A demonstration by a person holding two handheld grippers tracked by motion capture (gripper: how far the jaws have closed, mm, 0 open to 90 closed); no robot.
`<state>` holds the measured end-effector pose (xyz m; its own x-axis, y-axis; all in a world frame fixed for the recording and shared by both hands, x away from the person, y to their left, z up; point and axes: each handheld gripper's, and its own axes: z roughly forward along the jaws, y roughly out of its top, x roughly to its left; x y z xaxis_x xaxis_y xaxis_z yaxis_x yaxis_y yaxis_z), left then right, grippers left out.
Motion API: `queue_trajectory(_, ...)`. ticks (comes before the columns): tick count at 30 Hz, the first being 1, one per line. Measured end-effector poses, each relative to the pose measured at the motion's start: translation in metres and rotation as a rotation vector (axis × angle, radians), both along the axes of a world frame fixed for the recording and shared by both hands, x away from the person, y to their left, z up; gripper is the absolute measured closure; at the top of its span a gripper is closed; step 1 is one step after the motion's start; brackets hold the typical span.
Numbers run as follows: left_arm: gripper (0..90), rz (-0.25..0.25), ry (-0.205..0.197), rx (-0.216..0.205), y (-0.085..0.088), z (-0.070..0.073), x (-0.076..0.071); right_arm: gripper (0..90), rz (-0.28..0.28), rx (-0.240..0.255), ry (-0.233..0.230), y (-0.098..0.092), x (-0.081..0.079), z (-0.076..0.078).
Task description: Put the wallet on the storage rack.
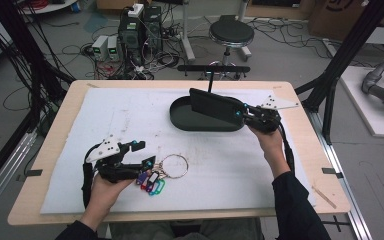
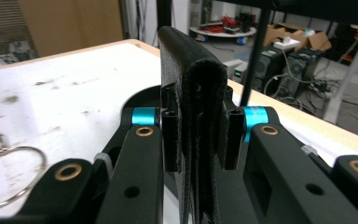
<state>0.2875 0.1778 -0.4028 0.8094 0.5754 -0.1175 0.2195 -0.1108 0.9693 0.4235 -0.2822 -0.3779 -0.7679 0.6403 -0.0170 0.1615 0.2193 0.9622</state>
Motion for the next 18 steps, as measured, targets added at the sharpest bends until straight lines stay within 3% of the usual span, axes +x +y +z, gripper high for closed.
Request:
queue_trajectory(3,31.9,0.001,0.000,0.002,0.000,0.000,0.000,76.3,-0.009,0.001,0.021,0.000,0.006,-0.002)
queue_trajectory(18,31.9,0.000,-0.001,-0.001,0.003,-0.002,-0.001,76.4,-0.012,0.026,0.032,0.017,0.029,-0.012)
